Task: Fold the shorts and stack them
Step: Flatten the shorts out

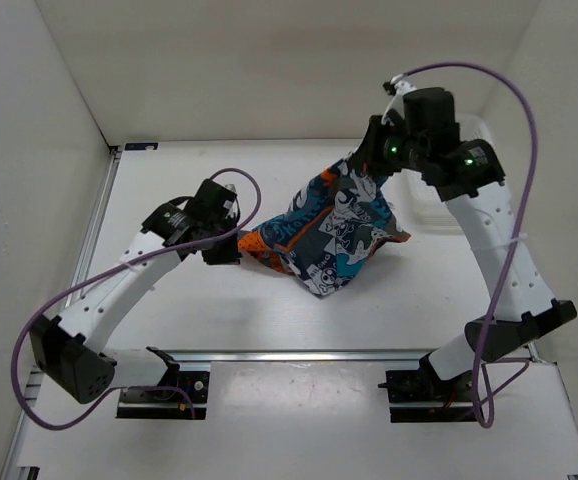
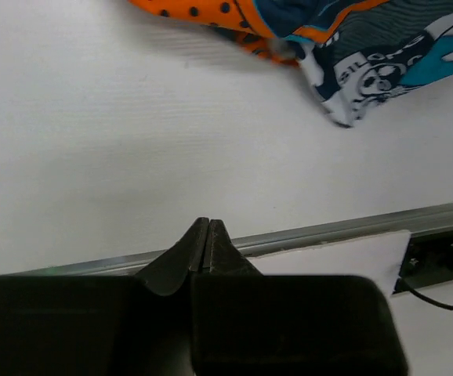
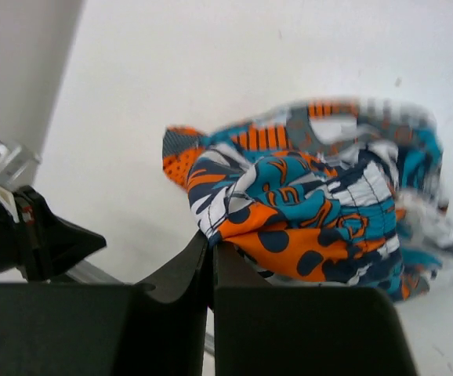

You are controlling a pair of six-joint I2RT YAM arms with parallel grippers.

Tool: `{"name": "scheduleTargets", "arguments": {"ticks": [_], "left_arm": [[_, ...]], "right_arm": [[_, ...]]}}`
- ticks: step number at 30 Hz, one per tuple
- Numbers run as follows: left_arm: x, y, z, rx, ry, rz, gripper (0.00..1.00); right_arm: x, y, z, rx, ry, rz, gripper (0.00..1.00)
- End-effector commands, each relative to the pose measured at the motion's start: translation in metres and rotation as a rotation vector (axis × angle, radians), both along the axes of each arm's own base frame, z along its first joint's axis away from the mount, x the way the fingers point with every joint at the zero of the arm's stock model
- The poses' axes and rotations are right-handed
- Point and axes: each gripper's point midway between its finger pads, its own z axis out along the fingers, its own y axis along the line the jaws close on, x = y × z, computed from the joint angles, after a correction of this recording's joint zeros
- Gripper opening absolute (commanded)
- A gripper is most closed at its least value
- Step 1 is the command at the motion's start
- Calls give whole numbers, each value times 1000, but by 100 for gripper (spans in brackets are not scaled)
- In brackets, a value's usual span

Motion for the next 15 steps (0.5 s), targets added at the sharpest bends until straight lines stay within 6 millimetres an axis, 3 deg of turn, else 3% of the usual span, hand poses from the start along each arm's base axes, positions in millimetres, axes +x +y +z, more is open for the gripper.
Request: {"name": "scheduleTargets", "arguments": {"ticks": [1,3,4,5,8,11,12,14,15], "left_arm": [[4,-4,39,-75,-111,-23,10],[-5,-21,38,-124,-60,-106,10],[-11,-25,34,-147,-29,-128,10],[-22,-42,22,-182,16,-190,10],[-39,-61,-10,-185,113,-213,22],[-59,-72,-40,-153,191,-201,30],[-62,-77,-48,-151,201,-185,41],[-62,-80,-53,-150,200,-176,56],[-62,-78,-60,-133,216,-159,68]], "right_arm": [[-13,-20,93,72,-245,-34,0],[-6,-27,102,61,-279,-87,0],[4,-30,98,47,-271,-111,0],[11,-35,95,47,-259,-136,0],[42,-47,61,2,-191,-207,0],[74,-51,4,-69,-74,-231,0],[87,-47,-27,-101,-8,-228,0],[103,-53,-64,-158,66,-232,0],[117,-59,-95,-198,126,-256,0]]}}
